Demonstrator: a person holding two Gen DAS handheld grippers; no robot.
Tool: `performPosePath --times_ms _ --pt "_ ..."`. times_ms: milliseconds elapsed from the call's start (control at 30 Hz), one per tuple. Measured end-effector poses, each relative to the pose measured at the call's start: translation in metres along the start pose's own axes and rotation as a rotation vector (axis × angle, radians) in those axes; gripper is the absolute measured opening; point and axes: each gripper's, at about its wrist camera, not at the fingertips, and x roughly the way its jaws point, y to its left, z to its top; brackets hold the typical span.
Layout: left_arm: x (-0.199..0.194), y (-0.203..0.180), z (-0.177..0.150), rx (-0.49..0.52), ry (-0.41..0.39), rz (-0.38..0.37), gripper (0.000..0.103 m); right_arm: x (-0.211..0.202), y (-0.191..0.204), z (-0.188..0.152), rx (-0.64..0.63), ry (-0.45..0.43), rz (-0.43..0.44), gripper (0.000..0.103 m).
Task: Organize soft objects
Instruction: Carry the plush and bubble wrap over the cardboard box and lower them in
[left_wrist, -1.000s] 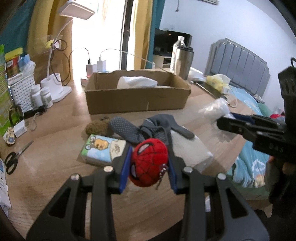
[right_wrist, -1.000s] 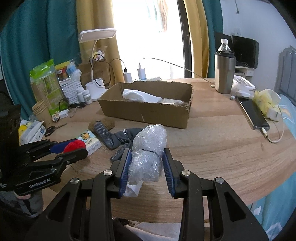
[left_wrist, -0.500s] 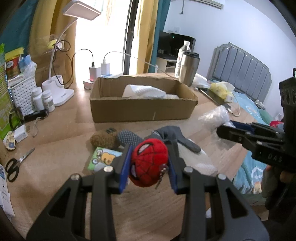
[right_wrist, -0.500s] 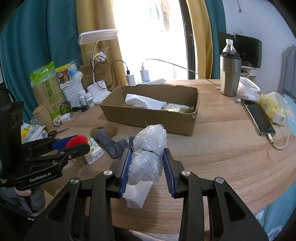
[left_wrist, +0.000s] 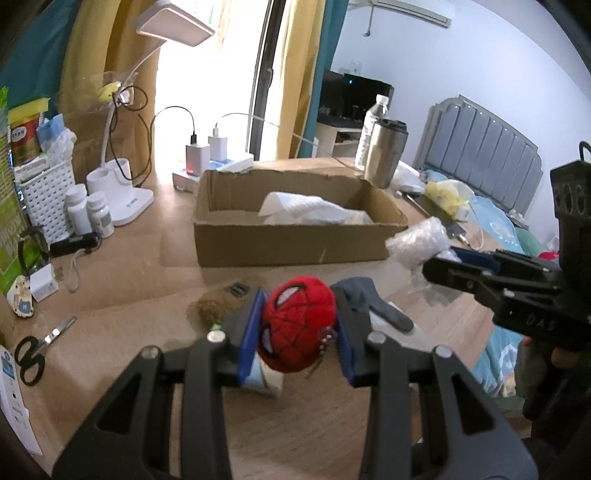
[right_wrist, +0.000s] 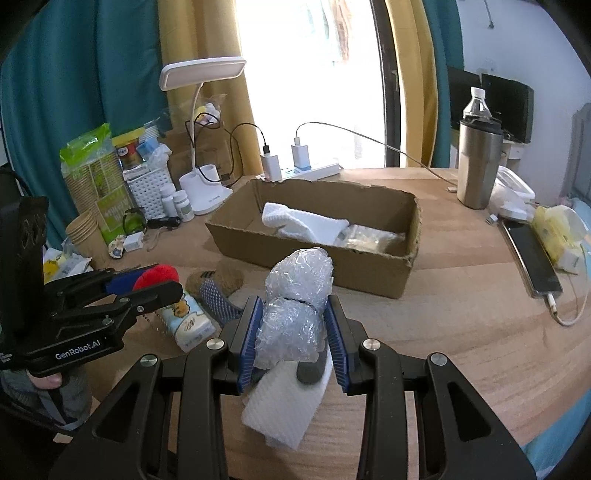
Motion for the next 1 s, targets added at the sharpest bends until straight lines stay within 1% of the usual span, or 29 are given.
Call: performPosePath --times_ms 467,667,800,1000 --pt "0.004 0.024 0.022 -0.031 -0.031 -0.010 0.038 0.023 0.014 0.031 -0.035 0.005 0.010 0.037" --pt "0.011 0.033 0.026 -0.035 -0.037 -0.017 0.038 0.035 0.020 0.040 -0.057 0.024 0.009 0.037" --pt "0.014 0.037 0.030 -0.030 -0.047 -0.032 0.038 0.040 0.021 0.047 -0.063 0.018 0.002 0.037" --pt "0.017 0.046 0.038 -0.030 -0.056 -0.036 0.038 0.048 0.026 0.056 -0.064 0.005 0.000 0.037"
